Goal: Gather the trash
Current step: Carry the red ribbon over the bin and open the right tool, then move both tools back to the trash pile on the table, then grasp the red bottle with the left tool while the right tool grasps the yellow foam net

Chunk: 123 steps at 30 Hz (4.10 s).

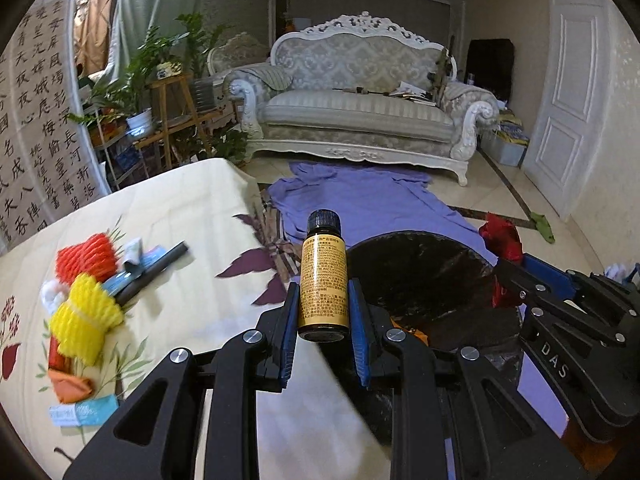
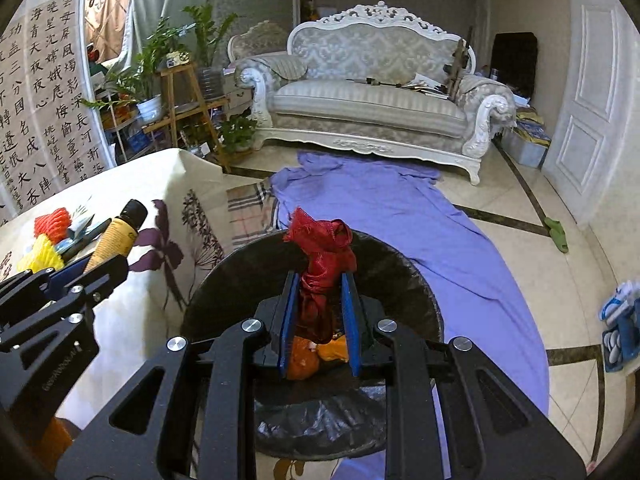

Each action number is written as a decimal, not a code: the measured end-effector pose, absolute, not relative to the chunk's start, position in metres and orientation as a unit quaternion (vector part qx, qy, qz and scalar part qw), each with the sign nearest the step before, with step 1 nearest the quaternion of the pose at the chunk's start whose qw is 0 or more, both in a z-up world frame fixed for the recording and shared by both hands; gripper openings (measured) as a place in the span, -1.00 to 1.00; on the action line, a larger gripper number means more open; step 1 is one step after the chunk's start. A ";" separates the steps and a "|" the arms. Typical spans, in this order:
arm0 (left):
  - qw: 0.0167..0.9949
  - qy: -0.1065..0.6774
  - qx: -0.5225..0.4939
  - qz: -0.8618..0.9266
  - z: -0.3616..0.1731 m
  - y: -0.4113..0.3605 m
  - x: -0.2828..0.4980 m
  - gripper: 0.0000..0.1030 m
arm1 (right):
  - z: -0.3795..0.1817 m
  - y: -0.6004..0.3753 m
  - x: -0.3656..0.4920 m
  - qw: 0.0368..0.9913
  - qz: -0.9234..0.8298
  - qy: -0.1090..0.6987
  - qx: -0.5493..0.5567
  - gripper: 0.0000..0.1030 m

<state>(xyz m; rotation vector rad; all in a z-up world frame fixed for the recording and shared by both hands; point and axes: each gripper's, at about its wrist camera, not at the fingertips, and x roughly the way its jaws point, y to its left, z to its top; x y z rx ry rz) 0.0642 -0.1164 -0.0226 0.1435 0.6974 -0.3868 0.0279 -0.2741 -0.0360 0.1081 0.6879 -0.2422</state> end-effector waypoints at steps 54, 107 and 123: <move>0.934 0.350 -0.028 0.071 -0.012 0.148 0.051 0.40 | -0.009 -0.064 0.074 0.936 0.078 0.344 0.020 0.20; 0.926 0.367 -0.064 0.061 -0.031 0.211 0.069 0.43 | -0.022 0.009 0.094 0.922 0.083 0.379 -0.024 -0.18; 0.919 0.393 -0.022 -0.004 -0.035 0.140 0.096 0.39 | -0.035 -0.076 0.091 0.923 0.006 0.382 -0.036 -0.16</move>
